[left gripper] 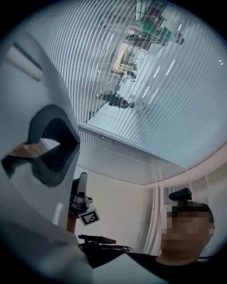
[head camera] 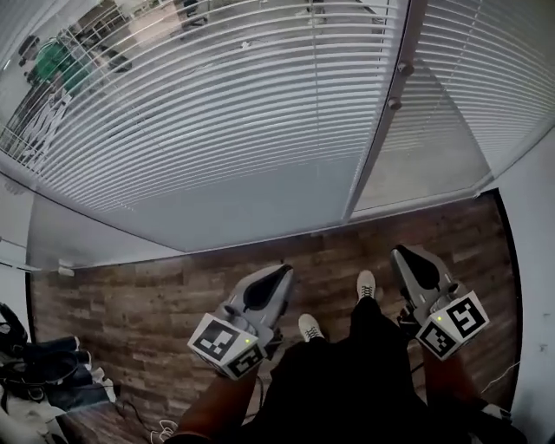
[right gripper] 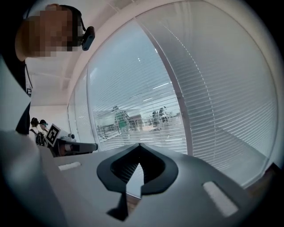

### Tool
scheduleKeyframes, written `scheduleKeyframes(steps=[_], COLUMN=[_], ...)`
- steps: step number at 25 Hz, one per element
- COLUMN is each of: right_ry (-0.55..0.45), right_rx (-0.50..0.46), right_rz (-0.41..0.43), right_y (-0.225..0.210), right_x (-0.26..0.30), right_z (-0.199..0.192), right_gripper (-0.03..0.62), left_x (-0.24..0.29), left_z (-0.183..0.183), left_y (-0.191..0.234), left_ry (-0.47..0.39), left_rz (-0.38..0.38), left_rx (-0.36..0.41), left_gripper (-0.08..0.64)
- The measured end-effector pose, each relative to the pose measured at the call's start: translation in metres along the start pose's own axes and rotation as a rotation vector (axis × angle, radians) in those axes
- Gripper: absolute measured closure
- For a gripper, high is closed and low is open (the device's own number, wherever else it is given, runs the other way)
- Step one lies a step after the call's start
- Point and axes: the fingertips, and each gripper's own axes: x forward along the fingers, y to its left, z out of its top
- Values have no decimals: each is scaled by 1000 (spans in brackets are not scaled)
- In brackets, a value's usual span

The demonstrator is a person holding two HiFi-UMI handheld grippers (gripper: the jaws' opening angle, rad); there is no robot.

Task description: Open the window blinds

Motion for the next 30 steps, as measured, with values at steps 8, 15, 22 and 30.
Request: scheduleKeyframes(steps=[8, 15, 22, 30], right_ry=[6, 34, 36, 6], right_rx=[-33, -85, -116, -81], right_rz=[49, 133, 147, 151], right_y=[-3, -20, -73, -79], right_x=[4, -7, -32, -49], right_z=[-7, 24, 19, 29], right_gripper=[569, 569, 569, 569], left_x=[1, 34, 84, 101], left_z=[-3, 8, -9, -1], left_y=[2, -28, -70, -103], left_ry=[-55, -73, -85, -43], left_rz=[48, 92, 81, 33], left_rx=[15, 5, 52, 80], left_gripper=[560, 560, 560, 560])
